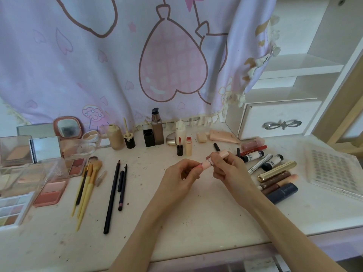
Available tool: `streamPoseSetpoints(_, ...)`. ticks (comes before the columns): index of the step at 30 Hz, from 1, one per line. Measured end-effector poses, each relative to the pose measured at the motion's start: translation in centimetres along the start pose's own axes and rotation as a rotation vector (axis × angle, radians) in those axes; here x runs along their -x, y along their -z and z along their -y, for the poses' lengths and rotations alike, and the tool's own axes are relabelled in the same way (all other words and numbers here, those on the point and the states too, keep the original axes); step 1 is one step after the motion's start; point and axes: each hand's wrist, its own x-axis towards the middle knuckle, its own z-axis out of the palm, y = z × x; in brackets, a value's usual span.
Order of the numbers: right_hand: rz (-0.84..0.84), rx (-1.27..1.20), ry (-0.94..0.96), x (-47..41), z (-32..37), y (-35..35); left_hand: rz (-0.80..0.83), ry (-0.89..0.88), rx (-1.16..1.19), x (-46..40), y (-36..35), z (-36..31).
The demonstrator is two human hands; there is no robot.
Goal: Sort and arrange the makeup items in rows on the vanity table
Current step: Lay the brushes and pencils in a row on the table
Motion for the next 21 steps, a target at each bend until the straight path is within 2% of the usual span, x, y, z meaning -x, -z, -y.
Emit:
streamPoseSetpoints(5,-0.004,-0.023,0.011,-0.4,0.0,-0.4,-0.030,-0.006,0.035,-0.1,0.0,-0.2)
streamPoseSetpoints(9,-0.132,-0.164,0.083,-2.0,2.8,1.9,-0.061,0.003,0.114,0.1,1.1,0.2)
streamPoseSetpoints(14,-0.085,-0.030,0.142,-2.0,2.5,1.6,-0.084,-0.010,0.205,-0.4,-0.1,-0.5)
streamPoseSetpoints(17,-0.126,0.007,0.089,-1.4,1.6,1.4,-0.124,0.030,0.220,-0.3,0.4,0.3)
streamPoseSetpoints(21,-0.138,0.155,0.017,-1.1,1.3,1.7,-0.106,0.017,0.101,-0.3,0.3,0.7)
